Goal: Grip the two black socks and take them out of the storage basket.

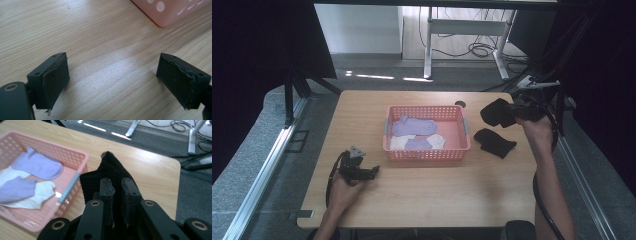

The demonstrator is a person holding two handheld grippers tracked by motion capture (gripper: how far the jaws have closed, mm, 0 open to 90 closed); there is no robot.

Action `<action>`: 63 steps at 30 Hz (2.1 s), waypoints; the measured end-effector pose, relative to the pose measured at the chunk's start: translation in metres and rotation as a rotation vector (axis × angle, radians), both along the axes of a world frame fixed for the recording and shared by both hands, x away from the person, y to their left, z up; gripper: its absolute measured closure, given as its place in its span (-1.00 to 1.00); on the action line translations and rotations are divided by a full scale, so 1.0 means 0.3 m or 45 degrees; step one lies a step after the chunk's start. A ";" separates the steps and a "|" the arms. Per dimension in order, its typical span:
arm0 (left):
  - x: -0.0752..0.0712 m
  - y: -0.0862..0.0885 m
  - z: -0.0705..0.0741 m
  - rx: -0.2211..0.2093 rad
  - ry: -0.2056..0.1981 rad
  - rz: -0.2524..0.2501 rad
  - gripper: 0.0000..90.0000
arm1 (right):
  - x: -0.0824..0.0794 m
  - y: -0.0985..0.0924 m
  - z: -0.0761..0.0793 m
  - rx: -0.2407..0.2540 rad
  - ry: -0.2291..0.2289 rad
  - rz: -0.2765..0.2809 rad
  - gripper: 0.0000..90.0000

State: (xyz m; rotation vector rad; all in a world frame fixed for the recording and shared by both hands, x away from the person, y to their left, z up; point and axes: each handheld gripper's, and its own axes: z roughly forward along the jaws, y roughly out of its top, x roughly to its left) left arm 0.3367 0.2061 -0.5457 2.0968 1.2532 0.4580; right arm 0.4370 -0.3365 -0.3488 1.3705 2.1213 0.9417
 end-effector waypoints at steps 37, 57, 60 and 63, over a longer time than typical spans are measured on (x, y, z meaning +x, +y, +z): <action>0.000 0.000 0.000 -0.002 -0.001 0.001 -0.76 | 0.070 0.042 -0.528 -0.133 0.248 -0.069 0.65; 0.000 -0.001 0.000 -0.003 -0.002 0.002 -0.76 | 0.030 0.050 -0.420 -0.108 0.176 0.000 -0.32; 0.000 -0.001 0.000 -0.003 -0.002 0.002 -0.76 | 0.020 0.055 -0.397 -0.121 0.161 0.016 -0.40; 0.000 -0.001 0.000 -0.003 -0.002 0.002 -0.76 | 0.008 0.058 -0.373 -0.106 0.145 0.044 -0.44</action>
